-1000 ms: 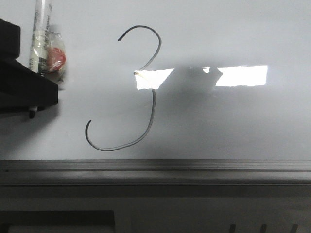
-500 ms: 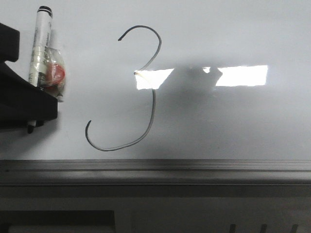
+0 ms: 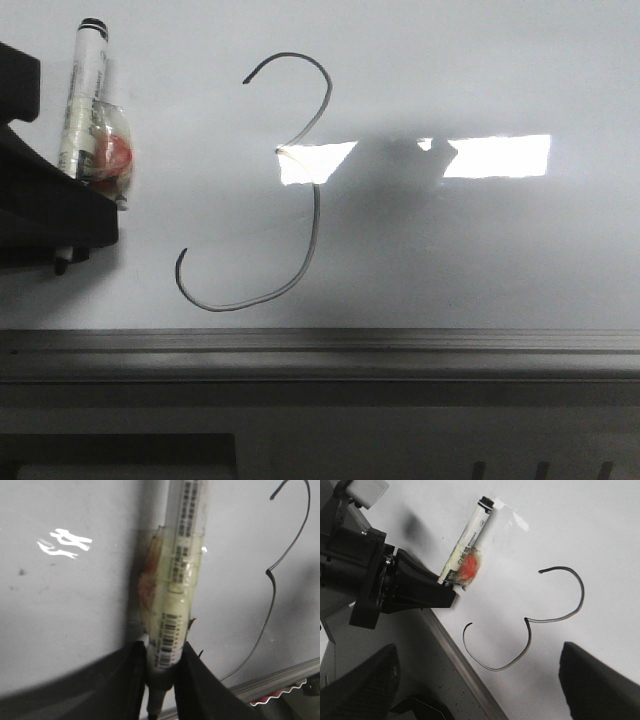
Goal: Write number 3 on whiteboard
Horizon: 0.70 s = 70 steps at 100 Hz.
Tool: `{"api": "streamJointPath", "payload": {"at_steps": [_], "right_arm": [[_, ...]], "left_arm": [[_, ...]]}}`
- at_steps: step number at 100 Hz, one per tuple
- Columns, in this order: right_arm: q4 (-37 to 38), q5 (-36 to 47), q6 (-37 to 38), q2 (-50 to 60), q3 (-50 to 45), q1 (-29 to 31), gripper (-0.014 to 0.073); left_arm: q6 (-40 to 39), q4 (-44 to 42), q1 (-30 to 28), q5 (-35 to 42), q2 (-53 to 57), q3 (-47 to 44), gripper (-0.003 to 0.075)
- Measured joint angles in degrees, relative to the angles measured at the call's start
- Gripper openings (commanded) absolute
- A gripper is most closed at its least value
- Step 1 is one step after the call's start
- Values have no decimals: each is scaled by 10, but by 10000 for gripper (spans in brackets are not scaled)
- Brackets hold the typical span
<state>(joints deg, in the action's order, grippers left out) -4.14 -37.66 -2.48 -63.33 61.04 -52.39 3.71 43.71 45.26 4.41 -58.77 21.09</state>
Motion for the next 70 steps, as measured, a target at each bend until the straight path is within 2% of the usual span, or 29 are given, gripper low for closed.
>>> {"api": "streamJointPath", "payload": {"at_steps": [8,20,26,32,36,38,40,44,52,70], "right_arm": [[0,0,0,0,0,0,575],[0,0,0,0,0,0,572],[0,-3,0,0,0,0,526],[0,-9,8,1,0,0,404],[0,-13,14,4,0,3,251],[0,-16,19,7,0,4,134],[0,-19,21,8,0,5,75],[1,-23,25,16,0,6,-71],[9,-22,25,40,0,7,-64],[38,-24,25,106,-10,7,-64]], "left_arm": [[0,0,0,-5,1,1,383],[0,-2,0,-11,8,2,396],[0,-8,0,-16,13,2,396],[0,-16,0,-20,25,2,383],[0,-23,0,-24,35,1,353],[0,-28,-1,-27,43,0,326],[0,-33,-2,-30,49,-2,302],[0,-43,-2,-37,71,-2,209],[0,-73,-4,-48,127,-2,-10],[0,-162,-4,-67,259,-2,-20]]}}
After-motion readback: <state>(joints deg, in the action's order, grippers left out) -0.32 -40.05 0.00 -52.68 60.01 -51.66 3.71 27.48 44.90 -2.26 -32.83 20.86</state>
